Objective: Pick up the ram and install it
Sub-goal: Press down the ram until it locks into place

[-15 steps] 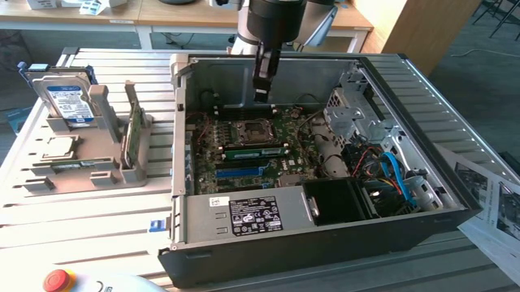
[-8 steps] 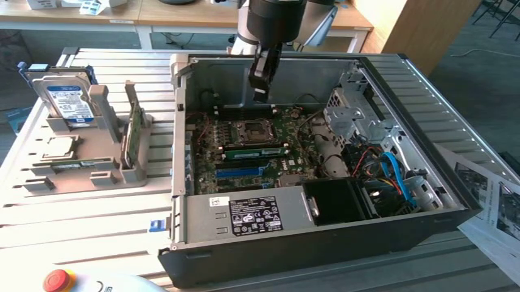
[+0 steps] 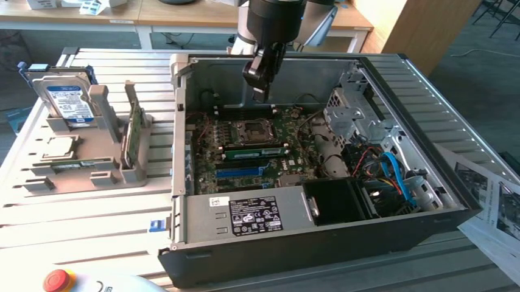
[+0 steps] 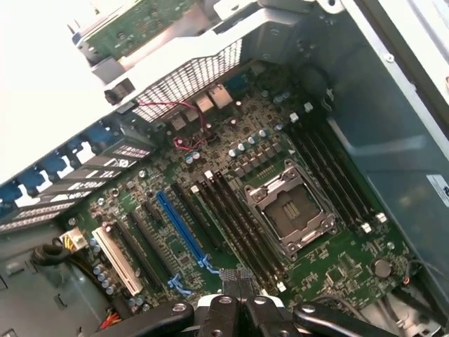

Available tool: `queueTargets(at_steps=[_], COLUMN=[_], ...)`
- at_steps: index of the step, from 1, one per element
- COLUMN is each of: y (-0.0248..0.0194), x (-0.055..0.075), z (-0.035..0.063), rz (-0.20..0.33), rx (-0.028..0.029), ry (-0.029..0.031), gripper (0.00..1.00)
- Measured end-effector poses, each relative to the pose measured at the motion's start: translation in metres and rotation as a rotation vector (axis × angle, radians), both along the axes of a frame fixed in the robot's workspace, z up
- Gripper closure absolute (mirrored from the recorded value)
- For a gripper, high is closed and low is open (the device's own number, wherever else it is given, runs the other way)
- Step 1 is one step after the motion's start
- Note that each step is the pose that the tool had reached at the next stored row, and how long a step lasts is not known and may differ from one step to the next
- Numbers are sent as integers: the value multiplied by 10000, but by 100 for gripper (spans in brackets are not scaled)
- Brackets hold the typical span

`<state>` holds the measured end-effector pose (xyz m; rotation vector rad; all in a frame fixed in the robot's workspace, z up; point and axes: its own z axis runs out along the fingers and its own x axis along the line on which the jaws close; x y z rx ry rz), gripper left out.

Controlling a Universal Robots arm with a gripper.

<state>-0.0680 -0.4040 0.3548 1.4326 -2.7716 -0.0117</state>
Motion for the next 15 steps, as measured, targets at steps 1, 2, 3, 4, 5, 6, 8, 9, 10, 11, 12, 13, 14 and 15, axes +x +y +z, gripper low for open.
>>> queueTargets(at_steps=[1,2,3,4,5,6,8,9,10,11,12,13,14,15], y=[0,0,0,0,0,0,0,0,0,0,0,0,0,0], x=[0,0,0,0,0,0,0,0,0,0,0,0,0,0], z=[0,0,0,0,0,0,0,0,0,0,0,0,0,0], rz=[-149,-306,-473,-622,-768,-912,-1187,-1333,-1471,-1609,-1745,-1884,-2024,-2165], rx=[0,0,0,0,0,0,0,-1,-1,-1,-1,-1,-1,-1], ry=[1,0,0,0,0,0,0,0,0,0,0,0,0,0], gripper=[90,90,90,90,90,90,90,90,90,90,90,90,90,90])
